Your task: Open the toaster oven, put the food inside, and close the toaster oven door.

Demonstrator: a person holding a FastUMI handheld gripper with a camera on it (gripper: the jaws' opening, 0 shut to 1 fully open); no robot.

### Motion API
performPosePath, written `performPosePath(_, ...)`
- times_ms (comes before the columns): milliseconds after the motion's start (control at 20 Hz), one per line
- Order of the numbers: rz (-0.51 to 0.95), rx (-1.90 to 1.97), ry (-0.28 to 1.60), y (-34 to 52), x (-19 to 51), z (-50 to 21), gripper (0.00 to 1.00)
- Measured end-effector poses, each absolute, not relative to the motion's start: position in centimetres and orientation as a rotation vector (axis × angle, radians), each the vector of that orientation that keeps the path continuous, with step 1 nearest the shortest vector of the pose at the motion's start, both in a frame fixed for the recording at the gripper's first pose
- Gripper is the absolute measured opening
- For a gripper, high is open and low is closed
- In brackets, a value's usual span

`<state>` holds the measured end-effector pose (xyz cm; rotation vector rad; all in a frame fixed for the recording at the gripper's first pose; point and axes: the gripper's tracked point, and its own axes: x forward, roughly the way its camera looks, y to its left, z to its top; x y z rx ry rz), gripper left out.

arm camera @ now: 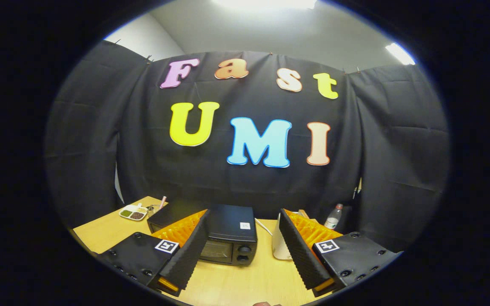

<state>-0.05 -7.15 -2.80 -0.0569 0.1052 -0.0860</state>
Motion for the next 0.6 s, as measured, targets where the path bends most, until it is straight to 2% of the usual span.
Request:
performPosePath(300, -0.152, 0.038, 0.218, -10.6, -2.0, -7.3, 1.00)
performPosePath(600, -0.133, 0.008, 0.186, -10.5, -1.1, -6.3, 1.00)
